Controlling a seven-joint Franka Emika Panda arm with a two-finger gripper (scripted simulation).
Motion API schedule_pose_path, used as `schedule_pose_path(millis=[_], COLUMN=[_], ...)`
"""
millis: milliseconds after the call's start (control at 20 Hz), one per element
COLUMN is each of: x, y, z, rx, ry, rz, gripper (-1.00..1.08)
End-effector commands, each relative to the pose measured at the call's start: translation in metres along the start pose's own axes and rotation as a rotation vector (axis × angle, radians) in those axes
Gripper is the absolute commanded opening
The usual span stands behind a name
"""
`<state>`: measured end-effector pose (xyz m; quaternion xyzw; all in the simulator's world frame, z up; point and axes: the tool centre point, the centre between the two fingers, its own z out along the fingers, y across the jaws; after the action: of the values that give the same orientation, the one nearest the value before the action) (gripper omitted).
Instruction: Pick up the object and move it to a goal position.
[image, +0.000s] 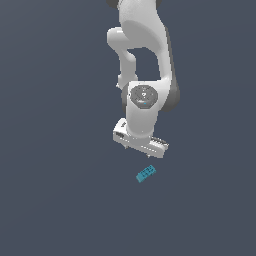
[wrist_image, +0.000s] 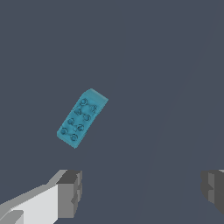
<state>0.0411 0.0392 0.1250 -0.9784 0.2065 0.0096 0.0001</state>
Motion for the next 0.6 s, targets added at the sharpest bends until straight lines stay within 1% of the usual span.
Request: schedule_pose_path(millis=[0, 550], x=[0.005, 0.023], y=[-0.007, -0.036], z=[0.005, 0.029], rx=[0.001, 0.006], ry=[0.001, 0.008], rz=[0.065, 0.340], gripper=[1.00, 1.00])
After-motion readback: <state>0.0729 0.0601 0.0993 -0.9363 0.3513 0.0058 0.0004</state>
